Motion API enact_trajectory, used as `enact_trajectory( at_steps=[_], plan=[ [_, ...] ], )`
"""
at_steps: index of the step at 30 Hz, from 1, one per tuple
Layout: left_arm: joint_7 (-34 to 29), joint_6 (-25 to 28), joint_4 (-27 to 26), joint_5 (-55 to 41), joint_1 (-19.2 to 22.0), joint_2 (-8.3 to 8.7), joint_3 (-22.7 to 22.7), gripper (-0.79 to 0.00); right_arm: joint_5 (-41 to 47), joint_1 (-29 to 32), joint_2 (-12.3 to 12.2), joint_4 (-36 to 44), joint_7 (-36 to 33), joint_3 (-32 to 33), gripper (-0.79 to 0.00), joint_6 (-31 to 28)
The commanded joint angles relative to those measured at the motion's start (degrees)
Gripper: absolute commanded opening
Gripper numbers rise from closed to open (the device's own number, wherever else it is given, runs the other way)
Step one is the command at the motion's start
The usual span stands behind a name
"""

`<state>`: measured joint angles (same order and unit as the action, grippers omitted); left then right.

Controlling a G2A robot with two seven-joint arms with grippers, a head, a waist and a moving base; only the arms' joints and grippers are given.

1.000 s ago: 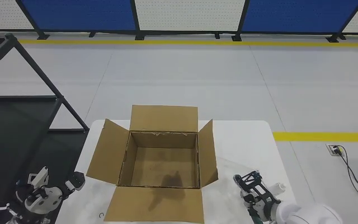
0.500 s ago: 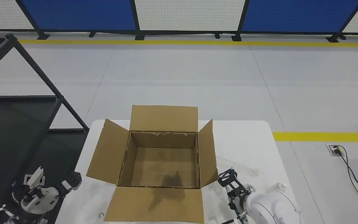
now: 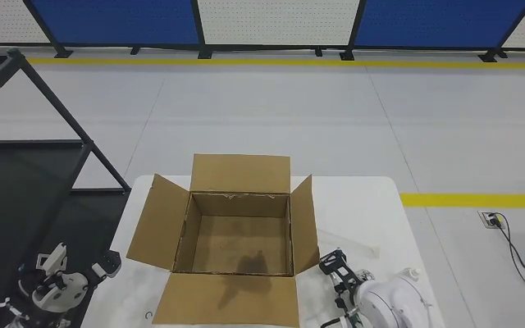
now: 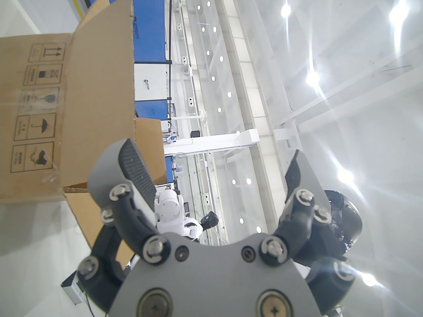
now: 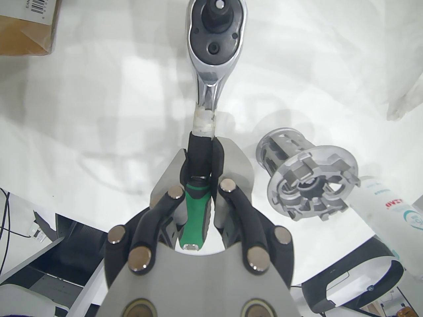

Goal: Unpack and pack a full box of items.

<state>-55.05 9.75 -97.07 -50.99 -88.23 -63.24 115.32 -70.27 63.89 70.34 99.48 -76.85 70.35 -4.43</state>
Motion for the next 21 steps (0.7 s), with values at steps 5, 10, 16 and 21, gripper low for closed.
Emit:
enact_trajectory(
  at_steps=[5, 10, 16, 21],
  plan=[
    [0.19, 0.00, 0.04, 0.17, -0.14, 0.02, -0.09, 0.000, 0.05, -0.89, 0.08, -1.64, -0.06, -0.53, -0.591, 0.44],
    [0.33, 0.02, -0.03, 0.19, -0.21, 0.03, -0.21, 0.000, 0.41, -0.84, 0.00, -1.61, -0.08, -0.27, -0.443, 0.42],
    [0.38, 0.18, -0.23, 0.43, -0.23, 0.03, -0.56, 0.000, 1.95, 1.32, -0.38, 2.15, 0.53, 1.46, -0.431, -0.44],
    [0.36, 0.18, -0.60, 0.79, -0.33, 0.04, -0.95, 0.000, 4.36, 5.68, -1.06, 9.38, 1.76, 4.94, -0.428, -2.35]
  ],
)
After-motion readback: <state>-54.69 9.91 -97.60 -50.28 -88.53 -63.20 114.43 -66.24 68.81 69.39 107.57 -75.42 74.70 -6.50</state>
